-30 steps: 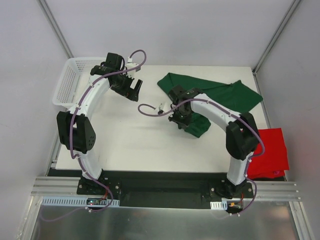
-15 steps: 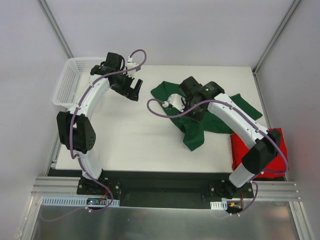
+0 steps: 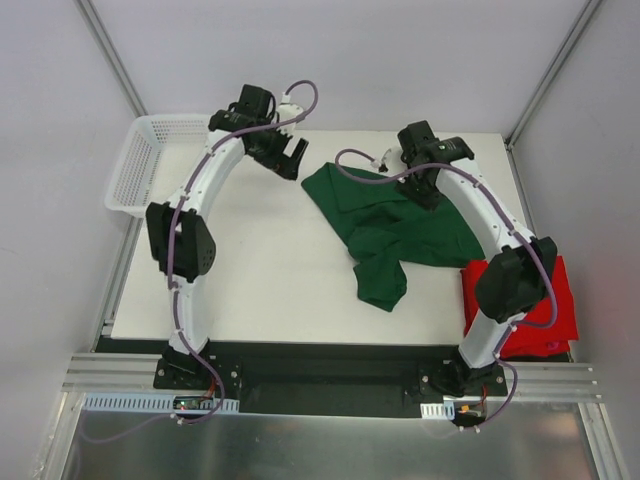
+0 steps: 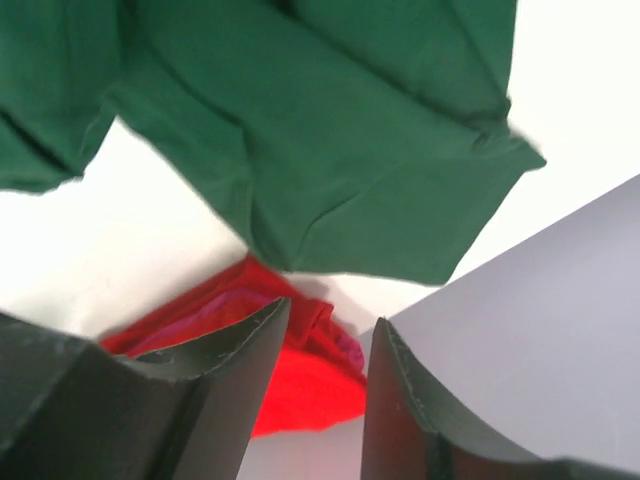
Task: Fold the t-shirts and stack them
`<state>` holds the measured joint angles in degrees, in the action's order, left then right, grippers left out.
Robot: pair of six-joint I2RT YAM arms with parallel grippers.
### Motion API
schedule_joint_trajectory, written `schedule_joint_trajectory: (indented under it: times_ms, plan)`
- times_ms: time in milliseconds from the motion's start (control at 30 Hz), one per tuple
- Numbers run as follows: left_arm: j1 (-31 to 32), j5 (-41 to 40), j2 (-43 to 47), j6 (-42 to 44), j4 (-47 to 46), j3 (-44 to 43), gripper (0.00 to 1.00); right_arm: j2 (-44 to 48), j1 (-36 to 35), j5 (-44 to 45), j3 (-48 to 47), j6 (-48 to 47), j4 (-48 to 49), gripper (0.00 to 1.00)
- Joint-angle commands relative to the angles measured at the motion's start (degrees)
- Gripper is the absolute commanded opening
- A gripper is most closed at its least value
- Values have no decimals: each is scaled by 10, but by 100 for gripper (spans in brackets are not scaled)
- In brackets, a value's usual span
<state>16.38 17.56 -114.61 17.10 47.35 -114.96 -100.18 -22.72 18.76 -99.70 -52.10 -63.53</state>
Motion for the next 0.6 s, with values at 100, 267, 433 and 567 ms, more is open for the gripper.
schedule_joint_trajectory:
  times_ms: [100,267,433,567]
  plan:
    - [58,-38,-201,57,54,-256,99,-46,24,-78,-13,82,31,41]
    - [110,-74,-268,158,40,-268,99,-31,43,-152,35,107,24,40]
    - [149,-124,-279,215,-4,-215,99,18,46,-172,112,110,40,39]
    - [151,-154,-300,234,-42,-213,99,40,48,-206,128,116,38,39]
